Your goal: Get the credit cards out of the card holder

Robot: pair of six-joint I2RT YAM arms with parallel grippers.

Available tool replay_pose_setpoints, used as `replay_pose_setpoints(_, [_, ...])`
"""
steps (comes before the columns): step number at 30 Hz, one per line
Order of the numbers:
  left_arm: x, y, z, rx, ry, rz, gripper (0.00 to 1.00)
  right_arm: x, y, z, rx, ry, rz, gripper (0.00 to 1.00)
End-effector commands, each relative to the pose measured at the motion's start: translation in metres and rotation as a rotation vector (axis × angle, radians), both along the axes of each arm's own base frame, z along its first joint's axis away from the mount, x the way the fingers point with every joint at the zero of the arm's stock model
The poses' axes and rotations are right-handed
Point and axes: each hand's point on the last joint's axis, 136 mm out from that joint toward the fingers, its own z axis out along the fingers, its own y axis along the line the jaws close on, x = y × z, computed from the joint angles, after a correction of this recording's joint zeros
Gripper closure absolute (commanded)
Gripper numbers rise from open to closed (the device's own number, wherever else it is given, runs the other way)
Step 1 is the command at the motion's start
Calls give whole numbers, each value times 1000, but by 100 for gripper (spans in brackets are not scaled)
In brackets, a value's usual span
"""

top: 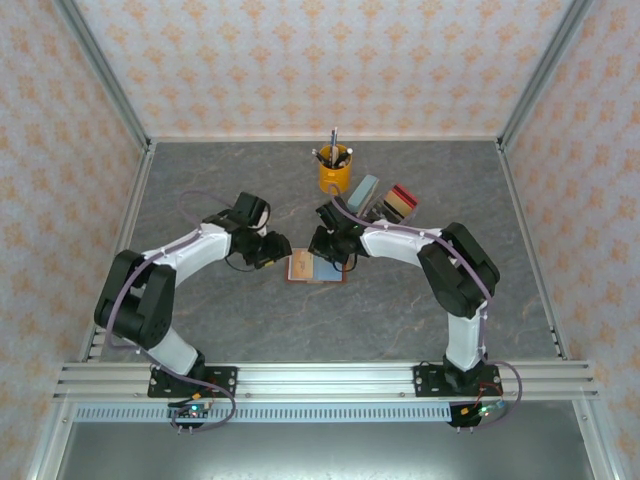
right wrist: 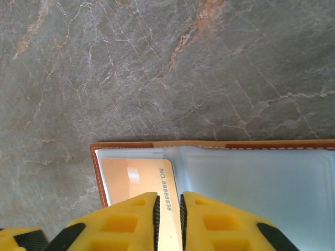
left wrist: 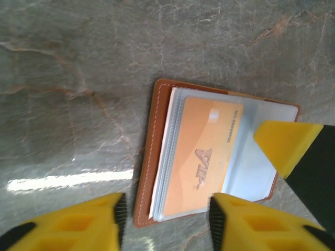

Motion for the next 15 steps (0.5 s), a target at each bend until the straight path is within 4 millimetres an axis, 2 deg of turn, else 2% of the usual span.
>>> replay_pose_setpoints(1, [19,-13,9,-49,-45,-4,63,-3,-3,-6,-12,-11,16,82])
replay_pose_setpoints(8, [26,-23,-4,-52,-10,-19,78,-11,3,-17,12,25,56,86])
replay_pose_setpoints(15, [28,-23,-21,-28,24,-7,81,-14,7,-17,24,37,85,86])
